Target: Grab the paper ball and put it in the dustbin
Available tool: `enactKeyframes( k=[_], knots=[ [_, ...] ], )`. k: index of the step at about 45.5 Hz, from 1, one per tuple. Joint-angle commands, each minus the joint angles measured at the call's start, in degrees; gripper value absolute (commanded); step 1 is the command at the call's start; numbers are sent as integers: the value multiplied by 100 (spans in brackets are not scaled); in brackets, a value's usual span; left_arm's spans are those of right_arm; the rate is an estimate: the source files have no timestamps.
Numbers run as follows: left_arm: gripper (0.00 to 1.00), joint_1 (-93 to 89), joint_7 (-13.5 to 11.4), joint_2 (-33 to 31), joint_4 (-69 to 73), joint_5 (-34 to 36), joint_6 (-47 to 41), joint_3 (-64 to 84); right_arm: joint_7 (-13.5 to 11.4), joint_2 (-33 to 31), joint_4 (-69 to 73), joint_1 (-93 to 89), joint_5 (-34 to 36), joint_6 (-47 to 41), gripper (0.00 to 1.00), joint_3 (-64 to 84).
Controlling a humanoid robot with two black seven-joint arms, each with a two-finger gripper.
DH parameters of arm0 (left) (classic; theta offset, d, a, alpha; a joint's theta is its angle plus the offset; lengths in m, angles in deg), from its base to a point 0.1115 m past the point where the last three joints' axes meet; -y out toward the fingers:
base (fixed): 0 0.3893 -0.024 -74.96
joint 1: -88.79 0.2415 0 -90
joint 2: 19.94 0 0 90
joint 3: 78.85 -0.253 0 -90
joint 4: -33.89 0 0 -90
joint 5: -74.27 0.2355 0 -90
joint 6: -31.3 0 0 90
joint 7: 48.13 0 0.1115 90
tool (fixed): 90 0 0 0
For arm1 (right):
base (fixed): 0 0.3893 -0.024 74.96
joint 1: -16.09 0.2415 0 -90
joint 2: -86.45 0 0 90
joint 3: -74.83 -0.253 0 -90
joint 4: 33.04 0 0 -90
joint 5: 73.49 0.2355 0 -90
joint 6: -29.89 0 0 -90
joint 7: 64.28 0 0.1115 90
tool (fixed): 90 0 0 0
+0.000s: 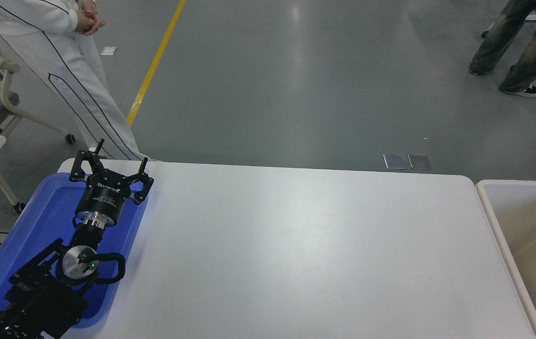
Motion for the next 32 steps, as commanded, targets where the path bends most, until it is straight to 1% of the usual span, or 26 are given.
enactKeyframes(
  k=[1, 2, 7, 10, 12, 32],
  knots=[
    [100, 0, 0, 0, 6, 0, 0, 0, 1, 538, -178, -1330, 11, 1742, 0, -1381],
    [100, 0, 0, 0, -3, 0, 0, 0, 1, 608, -195, -1488, 11, 2119, 0, -1618],
    [100, 0, 0, 0, -3, 0, 0, 0, 1, 890, -187, -1937, 11, 3342, 0, -2173],
    [100, 0, 0, 0, 6, 0, 0, 0, 1, 1057, -187, -2069, 11, 3870, 0, -2314],
    [100, 0, 0, 0, -3, 0, 0, 0, 1, 1136, -152, -2087, 11, 4029, 0, -2323],
    [100, 0, 0, 0, -3, 0, 0, 0, 1, 1400, -178, -2201, 11, 4188, 0, -2341]
  ],
)
